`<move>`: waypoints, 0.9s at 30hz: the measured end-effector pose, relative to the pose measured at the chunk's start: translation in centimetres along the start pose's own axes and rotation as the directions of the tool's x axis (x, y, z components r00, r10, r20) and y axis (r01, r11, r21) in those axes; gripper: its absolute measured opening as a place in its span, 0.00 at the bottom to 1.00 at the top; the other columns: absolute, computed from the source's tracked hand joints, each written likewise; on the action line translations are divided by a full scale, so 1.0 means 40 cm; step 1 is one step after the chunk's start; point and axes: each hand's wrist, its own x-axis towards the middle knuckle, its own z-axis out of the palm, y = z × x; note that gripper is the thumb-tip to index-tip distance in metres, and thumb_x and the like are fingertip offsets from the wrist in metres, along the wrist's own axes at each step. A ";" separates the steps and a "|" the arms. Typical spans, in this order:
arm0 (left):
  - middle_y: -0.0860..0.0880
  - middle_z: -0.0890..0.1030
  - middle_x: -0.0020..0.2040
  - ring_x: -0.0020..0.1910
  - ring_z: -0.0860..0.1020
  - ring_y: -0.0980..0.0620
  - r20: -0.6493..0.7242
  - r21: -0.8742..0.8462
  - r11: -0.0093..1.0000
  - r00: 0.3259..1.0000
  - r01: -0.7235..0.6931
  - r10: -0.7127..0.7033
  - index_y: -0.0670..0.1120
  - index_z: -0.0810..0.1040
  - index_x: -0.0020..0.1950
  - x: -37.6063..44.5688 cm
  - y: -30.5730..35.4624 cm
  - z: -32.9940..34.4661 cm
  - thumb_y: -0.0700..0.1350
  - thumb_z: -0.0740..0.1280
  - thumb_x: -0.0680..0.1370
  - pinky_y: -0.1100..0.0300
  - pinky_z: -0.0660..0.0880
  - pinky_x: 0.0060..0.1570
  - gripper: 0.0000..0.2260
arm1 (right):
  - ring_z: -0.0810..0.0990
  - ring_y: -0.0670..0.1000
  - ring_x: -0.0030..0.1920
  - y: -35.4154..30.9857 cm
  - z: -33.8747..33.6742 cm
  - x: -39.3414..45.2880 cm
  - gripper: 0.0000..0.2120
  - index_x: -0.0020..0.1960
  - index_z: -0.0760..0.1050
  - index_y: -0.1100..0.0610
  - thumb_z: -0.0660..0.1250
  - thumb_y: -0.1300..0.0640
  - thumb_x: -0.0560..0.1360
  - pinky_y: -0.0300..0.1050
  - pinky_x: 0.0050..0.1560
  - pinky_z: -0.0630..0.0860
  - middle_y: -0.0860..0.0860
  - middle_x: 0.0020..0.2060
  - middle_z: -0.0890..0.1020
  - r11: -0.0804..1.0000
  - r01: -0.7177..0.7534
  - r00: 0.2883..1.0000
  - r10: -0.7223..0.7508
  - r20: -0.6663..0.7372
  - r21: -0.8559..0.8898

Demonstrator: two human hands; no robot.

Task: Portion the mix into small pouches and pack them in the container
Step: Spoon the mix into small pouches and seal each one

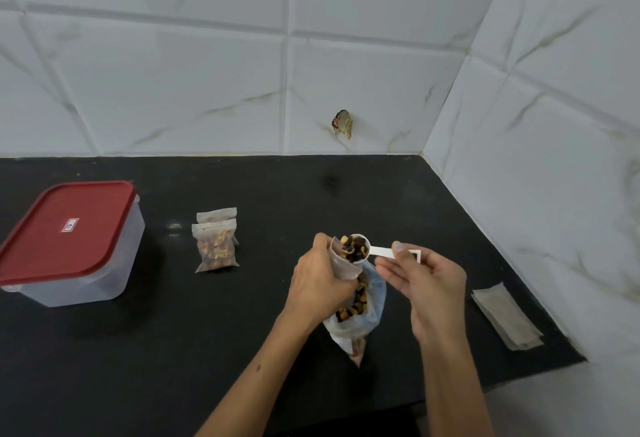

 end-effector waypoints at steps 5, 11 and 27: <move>0.53 0.75 0.45 0.43 0.76 0.57 0.012 -0.035 0.999 1.000 0.019 -0.019 0.49 0.67 0.53 0.006 0.004 0.003 0.47 0.73 0.72 0.59 0.78 0.41 0.17 | 0.85 0.45 0.37 0.015 0.008 -0.028 0.07 0.42 0.78 0.50 0.70 0.62 0.74 0.35 0.38 0.80 0.48 0.35 0.84 0.835 0.401 0.916 -0.371 0.152 -0.378; 0.51 0.78 0.47 0.43 0.78 0.55 0.021 -0.160 0.987 1.000 0.023 -0.020 0.47 0.69 0.52 0.015 -0.005 0.005 0.44 0.74 0.69 0.57 0.78 0.40 0.18 | 0.82 0.42 0.39 0.015 -0.004 -0.028 0.08 0.44 0.81 0.54 0.70 0.66 0.73 0.36 0.39 0.79 0.46 0.37 0.83 0.516 0.664 0.748 -0.448 0.490 -0.541; 0.54 0.78 0.42 0.37 0.77 0.61 -0.070 -0.287 0.949 0.991 -0.130 0.115 0.46 0.69 0.49 0.009 -0.016 0.015 0.52 0.73 0.65 0.64 0.75 0.35 0.20 | 0.83 0.41 0.38 -0.017 -0.002 -0.035 0.08 0.42 0.81 0.53 0.72 0.65 0.72 0.32 0.37 0.78 0.45 0.35 0.84 0.612 0.644 0.759 -0.438 0.481 -0.459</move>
